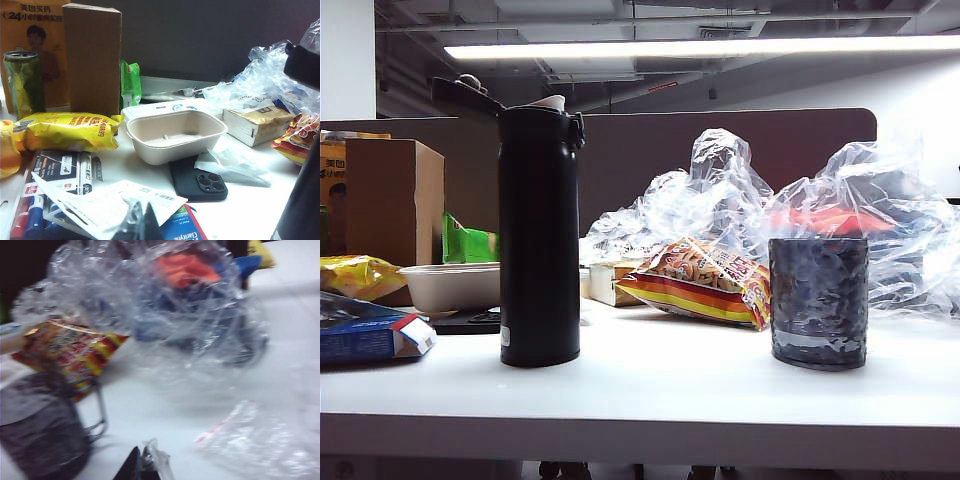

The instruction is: Pick up the black thermos, pour some water into the cup, then place the black thermos back on the table.

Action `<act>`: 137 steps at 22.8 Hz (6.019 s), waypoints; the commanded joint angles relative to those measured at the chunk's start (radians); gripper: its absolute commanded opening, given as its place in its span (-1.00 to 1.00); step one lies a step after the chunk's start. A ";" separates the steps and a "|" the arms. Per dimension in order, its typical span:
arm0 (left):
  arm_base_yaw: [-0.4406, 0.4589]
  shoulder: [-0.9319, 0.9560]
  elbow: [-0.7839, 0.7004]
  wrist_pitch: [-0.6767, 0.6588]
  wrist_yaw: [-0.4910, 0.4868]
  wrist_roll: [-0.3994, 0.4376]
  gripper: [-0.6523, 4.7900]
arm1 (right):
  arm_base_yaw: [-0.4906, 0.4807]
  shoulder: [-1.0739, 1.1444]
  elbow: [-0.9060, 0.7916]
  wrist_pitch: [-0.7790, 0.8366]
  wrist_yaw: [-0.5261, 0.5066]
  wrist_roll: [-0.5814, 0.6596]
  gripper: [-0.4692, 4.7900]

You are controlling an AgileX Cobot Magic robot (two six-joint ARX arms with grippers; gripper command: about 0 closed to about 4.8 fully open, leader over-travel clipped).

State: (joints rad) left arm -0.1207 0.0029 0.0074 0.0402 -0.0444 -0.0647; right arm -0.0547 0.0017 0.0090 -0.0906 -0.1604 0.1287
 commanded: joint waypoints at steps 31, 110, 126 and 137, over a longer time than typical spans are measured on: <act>-0.002 0.046 0.265 0.004 0.286 -0.270 1.00 | 0.002 0.082 0.452 -0.089 -0.026 -0.036 1.00; -0.596 1.521 0.330 1.006 -0.318 -0.119 1.00 | 0.573 0.661 0.610 -0.235 0.170 -0.036 1.00; -0.596 1.619 0.435 1.010 -0.318 -0.119 0.81 | 0.573 0.661 0.591 -0.197 0.188 -0.036 1.00; -0.596 1.618 0.613 0.915 -0.111 0.121 -0.50 | 0.572 0.660 0.593 -0.084 0.323 -0.164 1.00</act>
State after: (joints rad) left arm -0.7185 1.6299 0.5632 0.9470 -0.1581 0.0399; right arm 0.5171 0.6640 0.5945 -0.1936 0.1566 -0.0299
